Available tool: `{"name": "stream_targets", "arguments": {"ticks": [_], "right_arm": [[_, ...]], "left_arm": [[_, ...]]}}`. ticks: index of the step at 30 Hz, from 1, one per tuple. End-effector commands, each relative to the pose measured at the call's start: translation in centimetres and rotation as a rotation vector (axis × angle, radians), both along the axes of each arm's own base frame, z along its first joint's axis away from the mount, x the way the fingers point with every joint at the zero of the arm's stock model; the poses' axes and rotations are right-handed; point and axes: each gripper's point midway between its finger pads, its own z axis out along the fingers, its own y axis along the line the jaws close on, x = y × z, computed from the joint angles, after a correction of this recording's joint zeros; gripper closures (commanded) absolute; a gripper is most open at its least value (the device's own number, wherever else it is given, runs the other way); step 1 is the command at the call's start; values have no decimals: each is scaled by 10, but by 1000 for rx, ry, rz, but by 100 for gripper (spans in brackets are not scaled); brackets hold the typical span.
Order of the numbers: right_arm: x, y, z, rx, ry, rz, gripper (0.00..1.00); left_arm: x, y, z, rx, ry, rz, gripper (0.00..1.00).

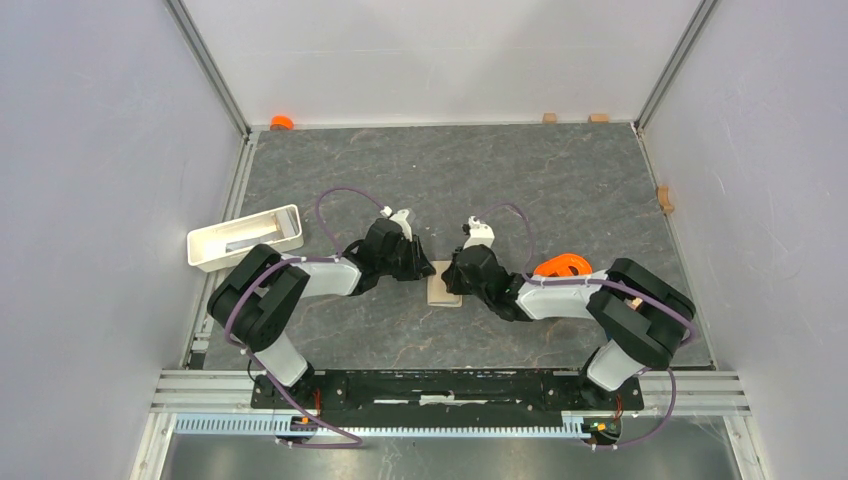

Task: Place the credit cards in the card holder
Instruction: Close the card holder at the center of the board.

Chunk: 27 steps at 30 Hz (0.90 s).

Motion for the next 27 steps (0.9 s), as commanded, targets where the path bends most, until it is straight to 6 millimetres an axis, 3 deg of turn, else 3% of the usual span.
{"name": "stream_targets", "arguments": {"ticks": [1,11,15,19,21,24,27], "right_arm": [[-74,-87,-91,-328,278,-19,100],[-99,-107,-111,-319,327,-73,100],[-92,-99,-104,-307,295,-43,100],[-60,-68,-64,-287,164,32,99],[-43,-51,-39,-295,94,90,93],[-23,-29,3,-273,11,154,77],[-11,-23,38,-259,-56,174,56]], "left_arm": [[-1,15,-13,93,8,15,70],[1,15,-14,100,7,18,70],[1,14,-12,98,1,10,68],[3,12,-3,87,-31,-7,57],[4,14,4,87,-55,0,47],[5,18,21,79,-79,19,30],[7,27,43,85,-94,78,17]]}}
